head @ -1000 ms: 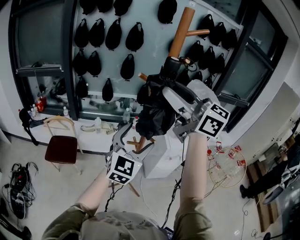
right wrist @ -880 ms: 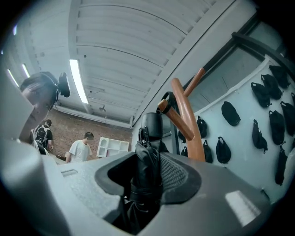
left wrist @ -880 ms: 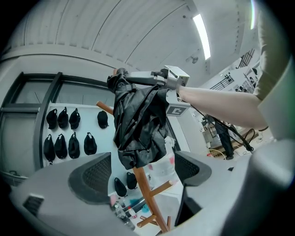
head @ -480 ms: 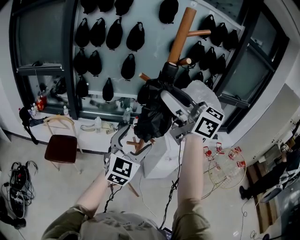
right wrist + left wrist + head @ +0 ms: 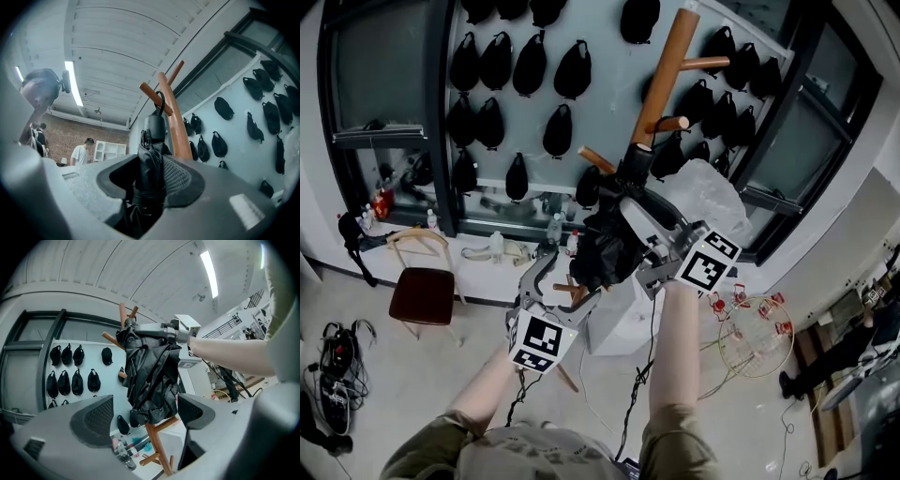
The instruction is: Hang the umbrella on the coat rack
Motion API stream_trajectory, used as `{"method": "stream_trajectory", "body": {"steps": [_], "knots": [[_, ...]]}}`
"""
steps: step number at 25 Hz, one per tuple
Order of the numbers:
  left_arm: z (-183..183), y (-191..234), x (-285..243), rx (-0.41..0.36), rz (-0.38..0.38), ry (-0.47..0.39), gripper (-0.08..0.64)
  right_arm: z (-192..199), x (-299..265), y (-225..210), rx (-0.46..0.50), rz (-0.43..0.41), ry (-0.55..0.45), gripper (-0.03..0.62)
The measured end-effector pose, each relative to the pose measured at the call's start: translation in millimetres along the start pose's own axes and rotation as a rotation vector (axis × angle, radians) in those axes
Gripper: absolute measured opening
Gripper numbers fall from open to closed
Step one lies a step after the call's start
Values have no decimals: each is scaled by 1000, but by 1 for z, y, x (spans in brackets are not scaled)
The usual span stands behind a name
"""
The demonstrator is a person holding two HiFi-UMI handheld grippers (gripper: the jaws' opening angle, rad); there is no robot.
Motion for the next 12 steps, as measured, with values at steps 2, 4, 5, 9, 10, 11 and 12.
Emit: {"method": "stream_trajectory", "body": {"steps": [2,4,5,9,10,11,12], "knots": [[3,1,-1,-1,-2,3,419,8,1,-2,-3,6,1,163],[6,1,-2,-3,0,5,419,16,2,-4,-4,14,4,163],[7,1,-2,-4,2,6,419,20,2,-5,-5,18,4,163],[10,3,-5,1,12,12,419,27,4,-7,-14,23,-19,163],[11,4,-5,2,15,13,419,28,4,-8,-12,24,-25,163],[12,4,-6,2,18,14,419,29,5,-8,-7,27,-29,163],[13,4,-7,3,22,15,419,30,5,-9,-1,31,-31,163]]}}
Point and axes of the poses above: the fingertips, and each gripper's own axes: x backward along the fingers, y to its left, z out of its underside, the point moved 8 cm from there along x, backward along the fingers, and after that the axes turned 11 degrees about y, right-handed, at the moved point
